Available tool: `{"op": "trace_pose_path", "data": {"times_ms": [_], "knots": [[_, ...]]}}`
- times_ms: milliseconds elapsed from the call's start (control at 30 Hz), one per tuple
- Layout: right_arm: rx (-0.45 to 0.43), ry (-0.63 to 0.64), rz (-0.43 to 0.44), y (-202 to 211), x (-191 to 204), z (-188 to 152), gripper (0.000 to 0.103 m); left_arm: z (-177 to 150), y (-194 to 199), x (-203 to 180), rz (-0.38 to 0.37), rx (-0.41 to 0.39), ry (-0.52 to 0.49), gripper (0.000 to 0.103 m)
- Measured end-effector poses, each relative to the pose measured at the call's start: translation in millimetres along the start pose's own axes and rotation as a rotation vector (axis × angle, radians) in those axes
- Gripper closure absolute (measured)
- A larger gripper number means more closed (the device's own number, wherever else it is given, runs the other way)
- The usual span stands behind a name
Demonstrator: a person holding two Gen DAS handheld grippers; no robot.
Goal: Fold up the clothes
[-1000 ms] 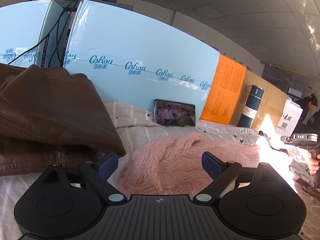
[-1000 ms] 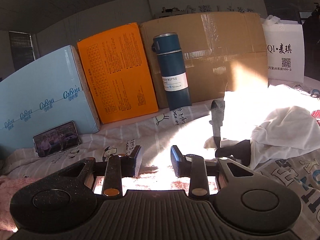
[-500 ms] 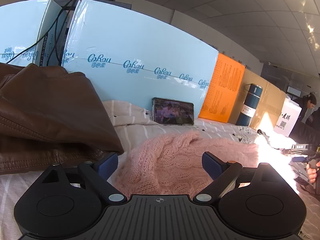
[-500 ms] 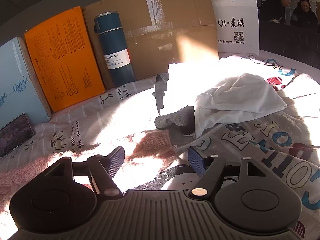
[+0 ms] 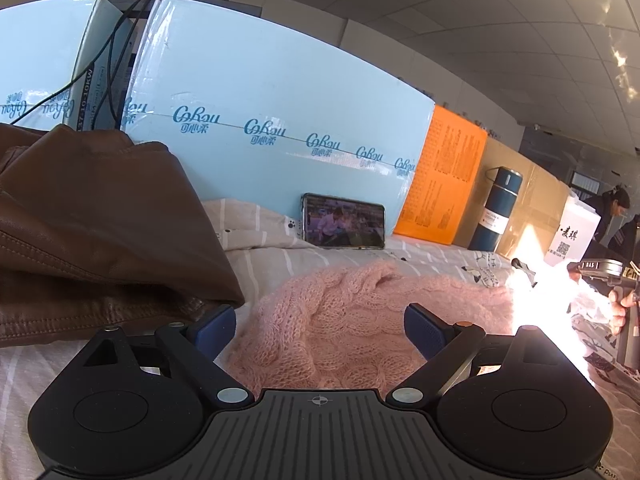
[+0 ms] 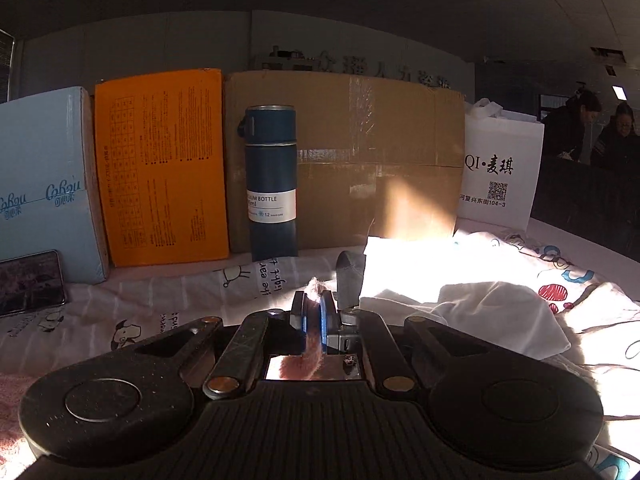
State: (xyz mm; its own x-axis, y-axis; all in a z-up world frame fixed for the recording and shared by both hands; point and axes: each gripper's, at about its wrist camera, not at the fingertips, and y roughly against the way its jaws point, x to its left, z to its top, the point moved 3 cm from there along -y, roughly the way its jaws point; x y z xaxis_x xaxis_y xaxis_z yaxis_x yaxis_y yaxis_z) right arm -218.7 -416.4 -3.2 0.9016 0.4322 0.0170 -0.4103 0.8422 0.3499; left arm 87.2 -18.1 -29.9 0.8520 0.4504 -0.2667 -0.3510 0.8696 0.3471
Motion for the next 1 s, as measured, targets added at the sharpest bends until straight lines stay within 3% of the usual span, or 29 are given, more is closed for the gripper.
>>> {"op": "trace_pose_path", "data": {"times_ms": [233, 367, 433, 567, 633, 867, 1000], "knots": [[0.173, -0.093, -0.019, -29, -22, -32, 0.097, -1, 0, -1, -0.003, 0.004, -0.004, 0.010], [0.166, -0.136, -0.009, -22, -25, -30, 0.092, -1, 0, -1, -0.001, 0.004, -0.002, 0.009], [0.152, -0.169, -0.007, -13, -28, -26, 0.053, -1, 1, -1, -0.002, 0.003, -0.001, 0.009], [0.184, -0.253, 0.033, 11, -34, -20, 0.039, 0, 2, -2, -0.007, 0.000, -0.002, 0.009], [0.247, -0.320, 0.069, 20, -36, -22, 0.026, 0, 3, -2, -0.010, -0.003, -0.002, 0.009], [0.464, -0.483, 0.229, 3, -22, -46, 0.025, 1, 6, -3, -0.021, -0.015, 0.002, 0.009], [0.397, -0.575, 0.232, -21, -16, -46, 0.023, 1, 6, -4, -0.026, -0.013, 0.000, 0.009]]}}
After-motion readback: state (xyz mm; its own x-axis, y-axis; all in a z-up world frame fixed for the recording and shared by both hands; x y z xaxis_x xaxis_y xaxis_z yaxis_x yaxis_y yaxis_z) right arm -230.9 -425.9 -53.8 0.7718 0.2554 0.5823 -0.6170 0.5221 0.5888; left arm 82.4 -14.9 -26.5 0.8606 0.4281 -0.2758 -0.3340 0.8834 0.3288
